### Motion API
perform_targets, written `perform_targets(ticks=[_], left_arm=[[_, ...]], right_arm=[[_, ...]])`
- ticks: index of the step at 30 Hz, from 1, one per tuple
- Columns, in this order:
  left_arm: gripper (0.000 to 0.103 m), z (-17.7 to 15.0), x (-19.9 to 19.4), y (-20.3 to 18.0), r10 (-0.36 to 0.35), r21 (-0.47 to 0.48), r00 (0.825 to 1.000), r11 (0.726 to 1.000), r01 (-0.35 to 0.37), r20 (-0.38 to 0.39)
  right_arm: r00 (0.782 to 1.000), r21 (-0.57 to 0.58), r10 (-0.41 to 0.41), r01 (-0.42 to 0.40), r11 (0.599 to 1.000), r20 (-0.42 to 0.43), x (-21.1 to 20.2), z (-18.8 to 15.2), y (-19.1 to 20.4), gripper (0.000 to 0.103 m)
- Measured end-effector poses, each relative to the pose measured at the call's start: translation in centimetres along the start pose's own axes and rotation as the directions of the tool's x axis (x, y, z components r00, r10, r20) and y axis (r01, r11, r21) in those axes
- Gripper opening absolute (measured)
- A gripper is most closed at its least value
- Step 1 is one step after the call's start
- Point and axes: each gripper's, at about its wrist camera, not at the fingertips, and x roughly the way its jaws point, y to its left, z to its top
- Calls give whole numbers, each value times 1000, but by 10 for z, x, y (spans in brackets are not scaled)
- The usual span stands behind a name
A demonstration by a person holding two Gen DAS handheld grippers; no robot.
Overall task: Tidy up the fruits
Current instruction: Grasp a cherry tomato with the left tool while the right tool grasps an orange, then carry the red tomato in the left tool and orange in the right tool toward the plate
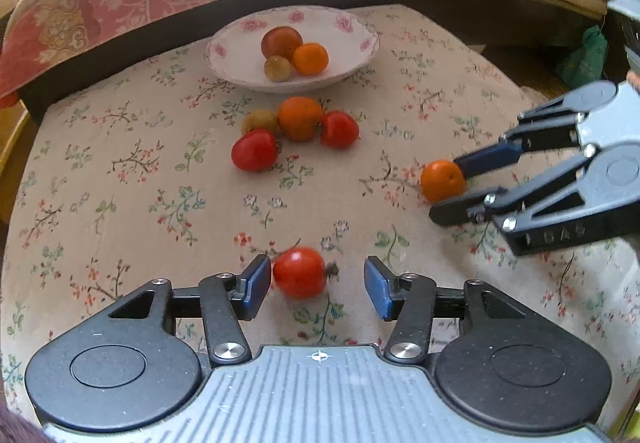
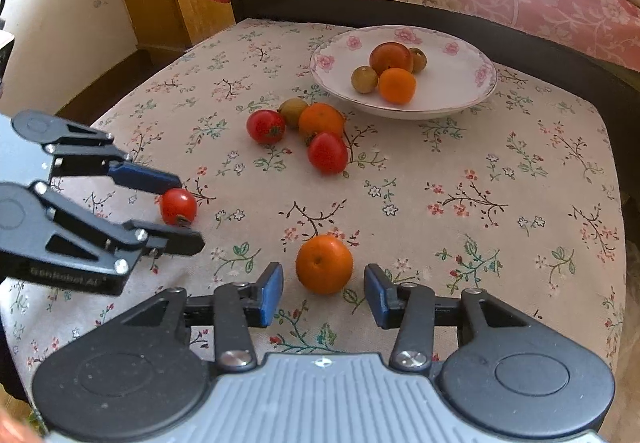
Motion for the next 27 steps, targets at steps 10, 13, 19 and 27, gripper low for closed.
perform_targets(ticks=[10,13,19,27], left_arm=[[60,1,7,2,5,-16,1000,1000,-5,0],[60,-1,8,0,12,-9,1000,1000,-12,1],[54,2,11,3,17,-21,1000,1000,-17,4],[43,3,12,3,18,-15,1000,1000,-18,1]], right_arm=[[1000,-11,4,-4,1000,7,3,2,1,47],[1000,-11,4,-4,1000,8,2,2,1,47],[1000,-25,-5,5,1000,10,2,2,3,47],[999,-36,-35,35,999,8,3,4,3,33]])
